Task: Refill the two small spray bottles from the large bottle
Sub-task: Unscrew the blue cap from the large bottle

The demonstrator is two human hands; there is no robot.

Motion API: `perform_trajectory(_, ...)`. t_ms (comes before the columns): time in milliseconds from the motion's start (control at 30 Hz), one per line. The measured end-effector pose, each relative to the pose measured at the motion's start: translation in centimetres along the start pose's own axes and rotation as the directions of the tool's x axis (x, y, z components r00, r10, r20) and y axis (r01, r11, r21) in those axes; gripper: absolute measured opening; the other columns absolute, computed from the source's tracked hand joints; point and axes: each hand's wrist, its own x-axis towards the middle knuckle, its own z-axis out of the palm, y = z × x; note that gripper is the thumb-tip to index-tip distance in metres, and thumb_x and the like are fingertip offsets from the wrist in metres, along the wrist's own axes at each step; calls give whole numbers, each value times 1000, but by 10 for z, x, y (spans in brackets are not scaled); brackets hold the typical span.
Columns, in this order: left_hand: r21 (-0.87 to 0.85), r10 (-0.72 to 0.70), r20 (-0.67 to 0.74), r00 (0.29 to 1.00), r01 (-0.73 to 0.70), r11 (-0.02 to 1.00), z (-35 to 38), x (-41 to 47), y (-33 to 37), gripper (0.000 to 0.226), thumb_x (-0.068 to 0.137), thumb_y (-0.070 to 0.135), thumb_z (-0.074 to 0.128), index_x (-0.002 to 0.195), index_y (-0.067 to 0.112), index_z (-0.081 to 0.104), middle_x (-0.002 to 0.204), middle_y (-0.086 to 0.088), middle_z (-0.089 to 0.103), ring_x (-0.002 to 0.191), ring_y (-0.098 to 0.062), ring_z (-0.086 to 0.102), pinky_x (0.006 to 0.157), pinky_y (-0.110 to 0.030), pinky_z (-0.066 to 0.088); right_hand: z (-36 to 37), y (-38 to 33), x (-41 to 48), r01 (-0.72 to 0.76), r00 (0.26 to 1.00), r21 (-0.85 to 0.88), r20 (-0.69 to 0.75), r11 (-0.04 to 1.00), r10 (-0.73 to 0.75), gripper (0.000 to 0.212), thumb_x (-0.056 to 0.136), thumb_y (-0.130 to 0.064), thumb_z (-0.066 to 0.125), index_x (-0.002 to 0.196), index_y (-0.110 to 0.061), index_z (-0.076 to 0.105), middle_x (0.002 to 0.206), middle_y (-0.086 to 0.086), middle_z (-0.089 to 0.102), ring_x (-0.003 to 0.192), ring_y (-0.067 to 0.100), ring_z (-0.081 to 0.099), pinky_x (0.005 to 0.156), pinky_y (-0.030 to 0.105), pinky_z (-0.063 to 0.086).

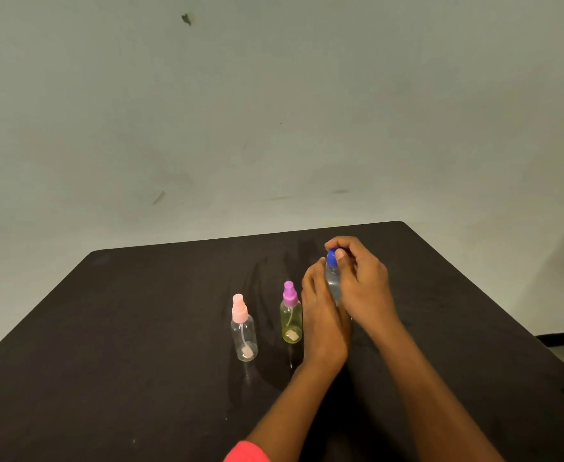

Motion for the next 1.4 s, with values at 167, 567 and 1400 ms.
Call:
perform_trajectory(167,56,20,-38,999,-18,998,0,-1,-7,53,85,36,55,134,21,41,131,-2,50,117,-7,51,96,-32,48,9,-2,0,12,1000,-5,-22,1000,-12,6,91,-31,60,95,-30,56,97,-9,57,88,4,57,69,6,44)
perform_trajectory(567,-7,-2,-19,1000,2,1000,1,0,-6,55,93,36,54,142,27,31,136,13,39,115,2,47,89,-11,44,19,0,-4,69,978,-28,-193,997,-73,22,91,-13,60,94,-35,55,100,-10,54,89,2,56,72,0,41)
perform_trajectory(1400,-47,9,-28,1000,-10,999,4,3,-10,48,89,49,46,134,39,32,123,29,35,115,2,46,88,-11,41,18,-2,-3,39,986,-83,-160,996,-52,15,93,-13,57,105,-19,65,108,-2,60,95,7,57,75,5,42)
